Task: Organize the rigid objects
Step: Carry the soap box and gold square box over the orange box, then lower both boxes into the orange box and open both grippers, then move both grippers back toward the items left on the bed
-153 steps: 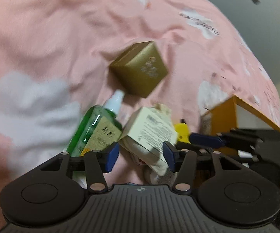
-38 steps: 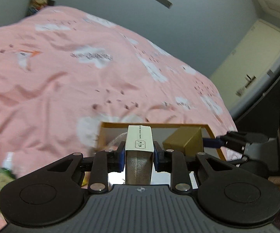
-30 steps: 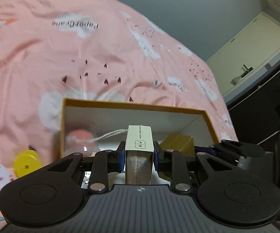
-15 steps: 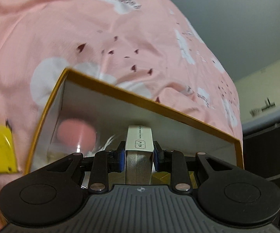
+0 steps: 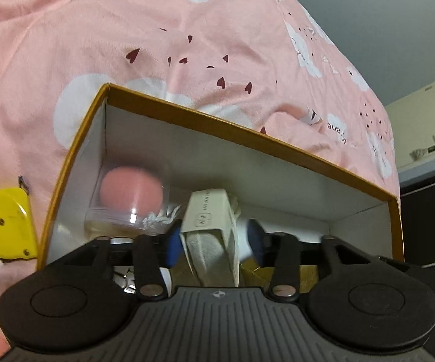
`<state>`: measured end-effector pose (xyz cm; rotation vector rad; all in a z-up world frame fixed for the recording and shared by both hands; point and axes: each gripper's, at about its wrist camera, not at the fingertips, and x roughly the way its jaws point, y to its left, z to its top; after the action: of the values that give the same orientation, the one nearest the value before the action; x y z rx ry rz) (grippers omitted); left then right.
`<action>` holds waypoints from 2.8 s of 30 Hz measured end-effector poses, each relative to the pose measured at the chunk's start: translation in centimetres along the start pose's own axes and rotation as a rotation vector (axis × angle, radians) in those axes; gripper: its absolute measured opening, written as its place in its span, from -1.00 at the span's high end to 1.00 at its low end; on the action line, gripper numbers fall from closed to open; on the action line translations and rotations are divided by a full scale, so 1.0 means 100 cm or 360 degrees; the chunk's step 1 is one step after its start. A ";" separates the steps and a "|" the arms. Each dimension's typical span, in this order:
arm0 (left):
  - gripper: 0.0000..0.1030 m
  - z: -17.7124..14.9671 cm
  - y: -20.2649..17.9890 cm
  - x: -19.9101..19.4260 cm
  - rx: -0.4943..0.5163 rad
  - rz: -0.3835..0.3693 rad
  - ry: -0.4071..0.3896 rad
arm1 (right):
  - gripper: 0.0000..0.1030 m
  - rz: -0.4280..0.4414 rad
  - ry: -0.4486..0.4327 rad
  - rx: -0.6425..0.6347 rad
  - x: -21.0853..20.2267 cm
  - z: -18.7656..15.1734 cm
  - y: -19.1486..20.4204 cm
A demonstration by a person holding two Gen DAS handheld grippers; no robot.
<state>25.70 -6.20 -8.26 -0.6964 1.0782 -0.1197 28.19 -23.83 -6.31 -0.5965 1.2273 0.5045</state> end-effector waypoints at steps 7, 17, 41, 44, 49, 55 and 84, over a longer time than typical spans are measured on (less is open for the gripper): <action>-0.16 -0.007 -0.007 -0.024 0.0187 0.0052 -0.0080 | -0.17 0.0001 0.0015 -0.0046 -0.003 -0.001 0.007; 0.53 -0.013 -0.001 -0.018 0.0278 0.0091 0.0091 | -0.17 0.0055 0.0128 -0.0223 0.008 -0.001 0.027; 0.51 -0.009 -0.005 -0.026 0.0346 -0.0066 -0.0011 | -0.25 -0.0067 0.0053 -0.0463 0.024 0.017 0.031; 0.51 -0.007 -0.009 -0.043 0.0435 -0.0037 -0.0078 | -0.49 -0.0121 0.0051 -0.0404 0.019 0.017 0.030; 0.47 -0.001 -0.005 -0.066 0.0512 0.0043 -0.0213 | -0.47 -0.0107 0.0131 -0.0242 0.018 0.012 0.023; 0.43 0.008 0.019 -0.085 0.0401 0.0079 -0.0294 | -0.18 -0.0104 0.0136 -0.0182 0.018 0.003 0.023; 0.40 0.011 0.054 -0.072 0.0238 0.0065 -0.0169 | -0.14 0.0215 0.0212 0.0057 0.017 0.012 0.016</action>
<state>21.81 1.60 -5.51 -0.5403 0.9705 -0.1255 28.47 -21.73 -7.93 -0.5253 1.4067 0.5615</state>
